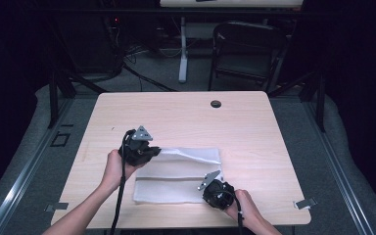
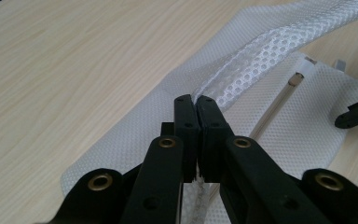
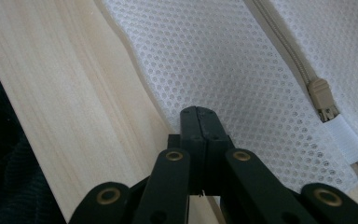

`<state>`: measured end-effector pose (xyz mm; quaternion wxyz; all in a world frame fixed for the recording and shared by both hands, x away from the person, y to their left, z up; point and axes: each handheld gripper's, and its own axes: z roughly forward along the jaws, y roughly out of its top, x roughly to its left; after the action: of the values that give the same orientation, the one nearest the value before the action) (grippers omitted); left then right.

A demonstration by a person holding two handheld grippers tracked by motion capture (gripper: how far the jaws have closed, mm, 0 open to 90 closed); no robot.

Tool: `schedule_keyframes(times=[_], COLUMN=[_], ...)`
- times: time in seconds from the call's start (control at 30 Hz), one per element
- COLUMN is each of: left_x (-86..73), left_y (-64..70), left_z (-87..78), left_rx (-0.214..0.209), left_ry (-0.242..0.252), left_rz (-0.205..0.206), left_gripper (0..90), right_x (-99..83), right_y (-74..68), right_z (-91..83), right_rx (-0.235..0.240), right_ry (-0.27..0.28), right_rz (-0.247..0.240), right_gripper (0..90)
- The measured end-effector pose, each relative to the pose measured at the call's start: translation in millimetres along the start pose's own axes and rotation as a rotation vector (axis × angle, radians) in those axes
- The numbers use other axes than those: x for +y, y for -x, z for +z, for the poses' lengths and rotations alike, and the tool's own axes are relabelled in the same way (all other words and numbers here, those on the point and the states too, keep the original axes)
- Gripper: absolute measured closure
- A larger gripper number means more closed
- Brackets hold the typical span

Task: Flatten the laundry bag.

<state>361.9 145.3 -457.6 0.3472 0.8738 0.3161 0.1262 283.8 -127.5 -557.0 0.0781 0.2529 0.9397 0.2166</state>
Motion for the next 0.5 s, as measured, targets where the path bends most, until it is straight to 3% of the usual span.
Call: schedule_keyframes(times=[0.5], left_x=[20.2], left_y=[-10.9], left_z=[2.7], left_rx=[0.050], left_ry=[0.019], left_rz=[-0.016], left_gripper=[88.0], right_x=[-2.1], right_y=[0.9], right_z=[-2.6], right_rx=[0.027], right_ry=[-0.023], right_rz=[-0.003], right_gripper=[90.0])
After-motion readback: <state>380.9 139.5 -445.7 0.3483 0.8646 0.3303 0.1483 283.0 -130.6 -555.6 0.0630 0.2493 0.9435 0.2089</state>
